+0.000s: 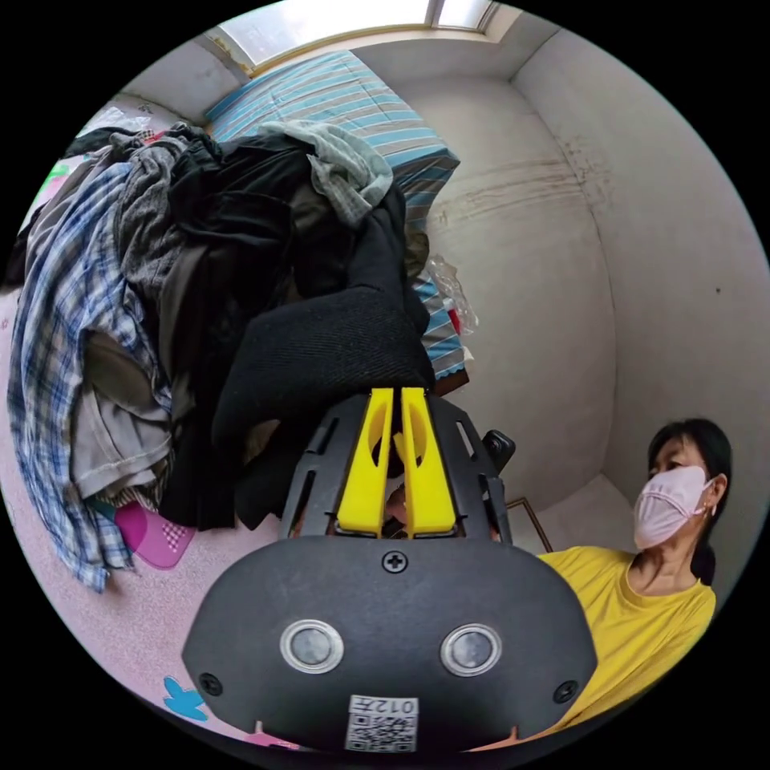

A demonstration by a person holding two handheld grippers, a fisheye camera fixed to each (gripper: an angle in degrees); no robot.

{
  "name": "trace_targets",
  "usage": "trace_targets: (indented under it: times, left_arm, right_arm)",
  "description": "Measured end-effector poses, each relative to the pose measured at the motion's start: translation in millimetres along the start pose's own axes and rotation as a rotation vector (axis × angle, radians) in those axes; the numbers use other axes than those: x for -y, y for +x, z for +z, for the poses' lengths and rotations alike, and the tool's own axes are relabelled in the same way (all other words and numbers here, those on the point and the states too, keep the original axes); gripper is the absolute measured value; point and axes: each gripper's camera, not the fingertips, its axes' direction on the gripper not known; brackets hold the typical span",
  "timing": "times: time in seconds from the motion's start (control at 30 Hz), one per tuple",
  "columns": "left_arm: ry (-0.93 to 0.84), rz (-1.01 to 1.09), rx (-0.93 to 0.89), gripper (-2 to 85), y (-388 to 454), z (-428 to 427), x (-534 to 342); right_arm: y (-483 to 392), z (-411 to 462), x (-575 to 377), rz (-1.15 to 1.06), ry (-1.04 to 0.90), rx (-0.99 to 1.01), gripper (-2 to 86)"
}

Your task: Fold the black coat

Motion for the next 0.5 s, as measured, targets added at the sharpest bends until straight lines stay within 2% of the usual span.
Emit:
trace_targets:
  times: [0.13, 0.5]
  left_arm:
    - [0.059, -0.001, -0.045, 0.3, 10.1, -44.0, -47.2]
    - [0.178, -0.142, 0.175, 0.2, 37.2, -196.8, -199.9]
  right_arm:
    - [-32.4, 3.5, -16.3, -0.075, -0.073, 0.123, 6.8]
    - [-150.1, 98.2, -77.8, -0.183, -0.383, 0.461, 6.5]
